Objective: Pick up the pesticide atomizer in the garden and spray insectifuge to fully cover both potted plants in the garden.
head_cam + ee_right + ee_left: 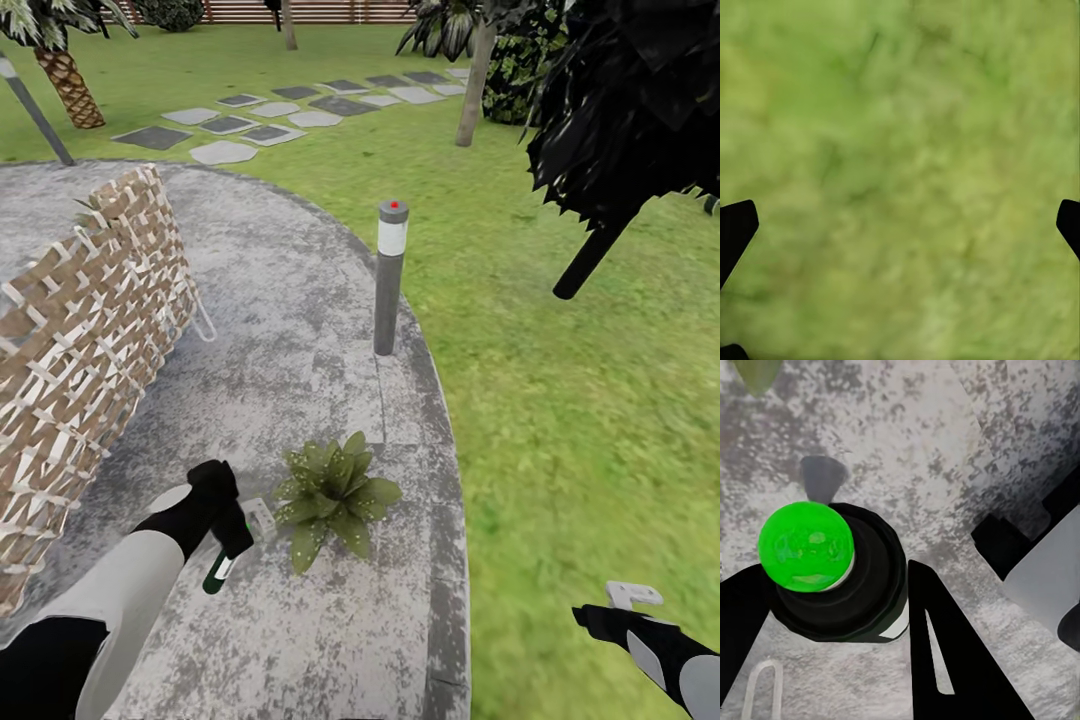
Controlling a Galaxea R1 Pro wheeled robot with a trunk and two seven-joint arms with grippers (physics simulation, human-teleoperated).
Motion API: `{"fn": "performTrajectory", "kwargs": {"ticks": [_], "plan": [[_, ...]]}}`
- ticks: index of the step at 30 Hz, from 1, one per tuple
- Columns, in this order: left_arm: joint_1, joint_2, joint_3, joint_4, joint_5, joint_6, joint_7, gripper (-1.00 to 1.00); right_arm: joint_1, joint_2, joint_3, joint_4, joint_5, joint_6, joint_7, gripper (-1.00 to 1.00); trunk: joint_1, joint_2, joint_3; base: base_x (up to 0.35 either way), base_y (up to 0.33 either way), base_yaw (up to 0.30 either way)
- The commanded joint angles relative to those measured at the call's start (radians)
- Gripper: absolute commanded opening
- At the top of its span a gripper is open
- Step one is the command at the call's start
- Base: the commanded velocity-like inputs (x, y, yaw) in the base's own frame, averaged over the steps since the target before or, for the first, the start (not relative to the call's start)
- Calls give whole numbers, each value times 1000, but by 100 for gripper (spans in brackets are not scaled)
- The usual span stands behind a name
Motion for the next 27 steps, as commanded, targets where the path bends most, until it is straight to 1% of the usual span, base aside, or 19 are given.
{"fn": "performTrajectory", "kwargs": {"ticks": [1, 4, 6, 13, 17, 20, 23, 27], "plan": [[0, -1, -6, -9, -2, 8, -6, -100, 0, 0, -8, -1, -1, 4, 5, 100, 0, 0, -1, 0, 0, 57], [0, -13, -6, -18, -2, 8, -6, -100, 0, 0, -8, -1, -1, 4, 5, 100, 0, 0, -1, 0, -9, 20], [0, -17, -6, -20, -2, 8, -6, -100, 0, 0, -8, -1, -1, 4, 5, 100, 0, 0, -1, 0, -159, 4], [0, -18, -7, -20, -3, 8, -6, -100, 0, 0, -8, -1, -1, 4, 5, 100, 0, 0, -1, 0, -294, 7], [0, -16, -9, -13, -7, 8, -6, -100, 0, 0, -8, -1, -1, 4, 5, 100, 0, 0, -1, 0, -72, 186], [0, -14, -10, 25, -9, 8, -6, -100, 0, 0, -8, -1, -1, 5, 5, 100, 0, 0, -1, 0, -8, 131], [0, -14, -11, 97, -13, 8, -6, -100, 0, 0, -8, -1, -1, 4, 5, 100, 0, 0, -1, 0, -2, 27], [0, -13, -11, 120, -13, 8, -5, -100, 0, 0, -8, -1, -1, 4, 6, 100, 0, 0, -1, 0, 0, 3]]}}
